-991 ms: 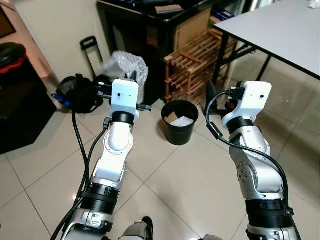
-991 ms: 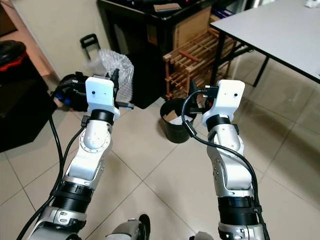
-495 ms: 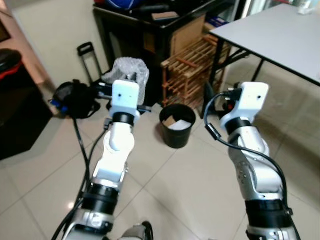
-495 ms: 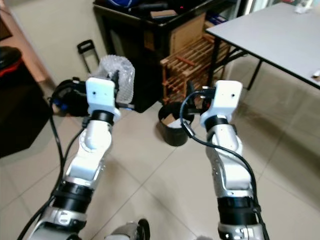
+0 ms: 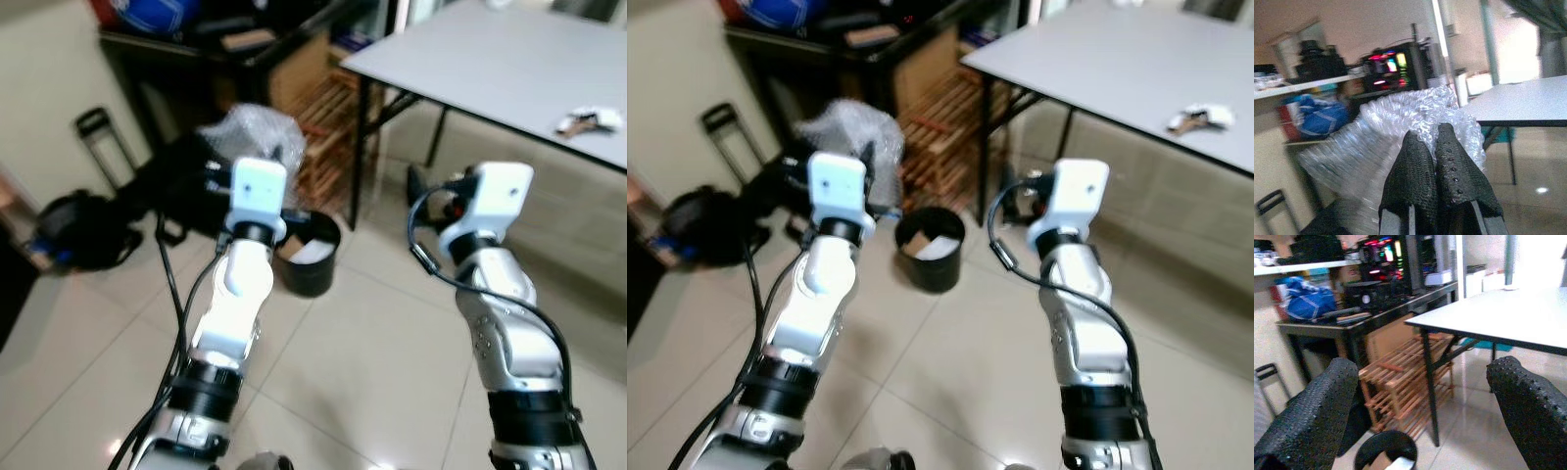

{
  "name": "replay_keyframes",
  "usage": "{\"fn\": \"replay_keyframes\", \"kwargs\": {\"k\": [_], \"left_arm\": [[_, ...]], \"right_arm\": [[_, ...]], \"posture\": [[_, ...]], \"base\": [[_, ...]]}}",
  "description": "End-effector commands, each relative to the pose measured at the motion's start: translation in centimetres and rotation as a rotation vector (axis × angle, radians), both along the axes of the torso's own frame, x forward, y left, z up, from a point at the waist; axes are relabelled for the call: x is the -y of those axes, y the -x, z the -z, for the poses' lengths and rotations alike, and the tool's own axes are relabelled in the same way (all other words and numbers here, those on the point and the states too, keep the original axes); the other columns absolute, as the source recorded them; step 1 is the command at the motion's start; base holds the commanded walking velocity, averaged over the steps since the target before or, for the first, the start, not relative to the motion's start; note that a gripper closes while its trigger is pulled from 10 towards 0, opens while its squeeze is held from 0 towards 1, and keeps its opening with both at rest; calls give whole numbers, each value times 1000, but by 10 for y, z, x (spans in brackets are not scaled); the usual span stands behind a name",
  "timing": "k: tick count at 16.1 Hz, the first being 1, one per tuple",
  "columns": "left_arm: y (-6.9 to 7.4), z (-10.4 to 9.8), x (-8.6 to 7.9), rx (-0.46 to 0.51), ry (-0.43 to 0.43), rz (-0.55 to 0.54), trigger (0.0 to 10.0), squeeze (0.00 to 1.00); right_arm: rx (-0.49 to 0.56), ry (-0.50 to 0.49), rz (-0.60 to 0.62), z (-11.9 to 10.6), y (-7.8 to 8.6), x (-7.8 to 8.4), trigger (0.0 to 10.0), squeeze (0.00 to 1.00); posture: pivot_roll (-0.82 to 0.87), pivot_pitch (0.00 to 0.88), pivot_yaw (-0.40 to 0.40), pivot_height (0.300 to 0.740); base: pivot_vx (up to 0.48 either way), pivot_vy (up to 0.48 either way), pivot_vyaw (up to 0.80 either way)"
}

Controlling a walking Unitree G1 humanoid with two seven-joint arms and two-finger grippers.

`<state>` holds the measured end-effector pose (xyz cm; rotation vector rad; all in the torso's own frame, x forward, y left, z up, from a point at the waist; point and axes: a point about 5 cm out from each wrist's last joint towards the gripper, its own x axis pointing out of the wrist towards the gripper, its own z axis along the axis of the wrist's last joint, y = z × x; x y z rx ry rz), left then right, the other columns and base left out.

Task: Picking trash to rubbish bin

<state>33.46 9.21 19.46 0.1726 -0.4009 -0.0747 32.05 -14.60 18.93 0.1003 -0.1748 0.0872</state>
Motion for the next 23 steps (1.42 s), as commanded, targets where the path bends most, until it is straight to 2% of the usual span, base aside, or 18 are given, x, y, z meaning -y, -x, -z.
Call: {"fn": "replay_keyframes", "kwargs": {"k": [1,21,23], "left_arm": [[-2,3,-12,-17,-5,-34,10000,0],[-4,2,-15,-22,-15,-43,10000,0],[-4,2,-15,-23,-16,-42,10000,0]], "right_arm": [[-2,-1,-38,0,0,-11,10000,0],[-24,-6,-51,3,-2,-13,10000,0],[-21,-10,-54,4,-2,-14,10000,0]], "posture": [[-76,128,66,740],[-65,147,70,740],[-65,148,70,740]], "base": [[337,0,0],[337,0,0],[326,0,-800]]}}
